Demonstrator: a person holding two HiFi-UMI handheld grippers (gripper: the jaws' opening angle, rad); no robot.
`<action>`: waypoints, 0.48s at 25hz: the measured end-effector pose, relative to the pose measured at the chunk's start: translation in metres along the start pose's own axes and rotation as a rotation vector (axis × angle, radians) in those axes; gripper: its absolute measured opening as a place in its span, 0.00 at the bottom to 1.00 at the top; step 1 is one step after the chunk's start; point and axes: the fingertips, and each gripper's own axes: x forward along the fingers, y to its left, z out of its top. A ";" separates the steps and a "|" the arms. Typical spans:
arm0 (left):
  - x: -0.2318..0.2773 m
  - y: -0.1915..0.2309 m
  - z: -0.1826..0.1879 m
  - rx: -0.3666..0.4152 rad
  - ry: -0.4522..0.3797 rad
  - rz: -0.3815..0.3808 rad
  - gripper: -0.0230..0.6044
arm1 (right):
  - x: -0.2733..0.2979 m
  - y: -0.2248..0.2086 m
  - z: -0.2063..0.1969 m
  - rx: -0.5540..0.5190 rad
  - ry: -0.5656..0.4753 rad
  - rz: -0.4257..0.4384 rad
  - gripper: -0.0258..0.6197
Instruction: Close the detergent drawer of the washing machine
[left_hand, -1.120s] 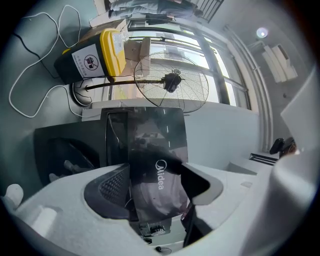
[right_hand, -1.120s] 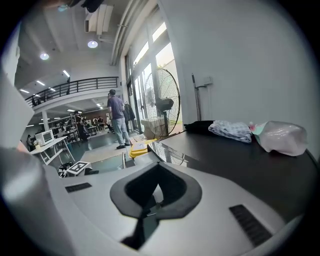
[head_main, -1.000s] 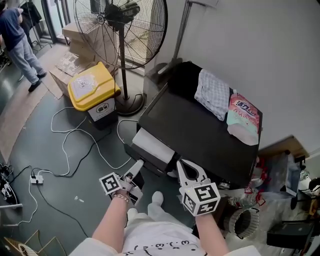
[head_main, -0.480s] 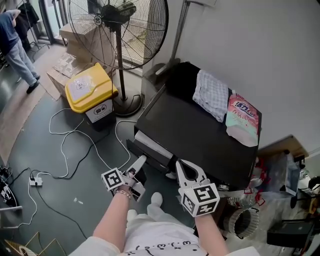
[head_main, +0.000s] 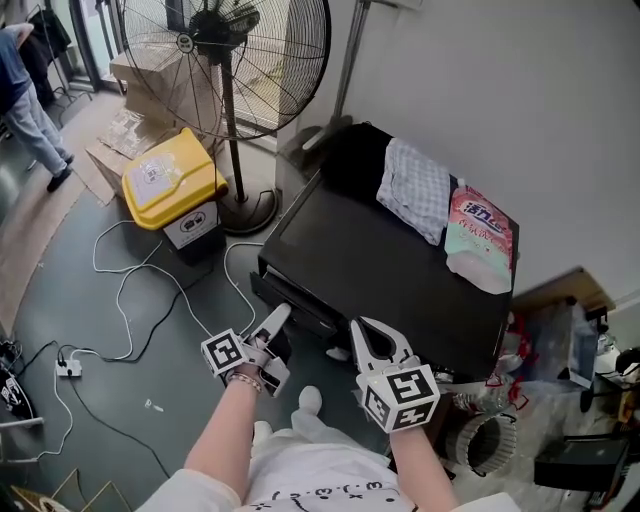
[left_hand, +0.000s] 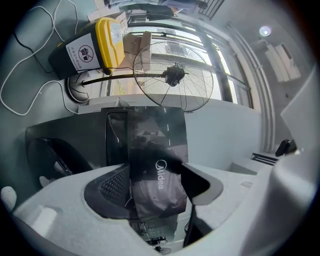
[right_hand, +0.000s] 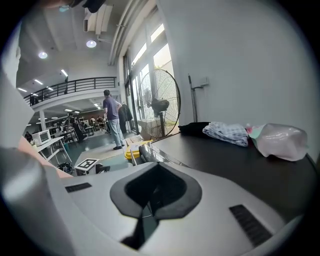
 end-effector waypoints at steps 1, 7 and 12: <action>0.001 0.000 0.000 -0.001 0.000 -0.001 0.52 | 0.000 -0.001 0.000 -0.001 0.000 0.000 0.02; 0.012 0.002 0.004 0.005 0.008 -0.001 0.52 | 0.002 -0.006 0.003 -0.009 -0.009 0.000 0.02; 0.018 0.004 0.006 0.002 0.010 0.010 0.52 | 0.003 -0.006 0.004 -0.016 -0.011 0.006 0.02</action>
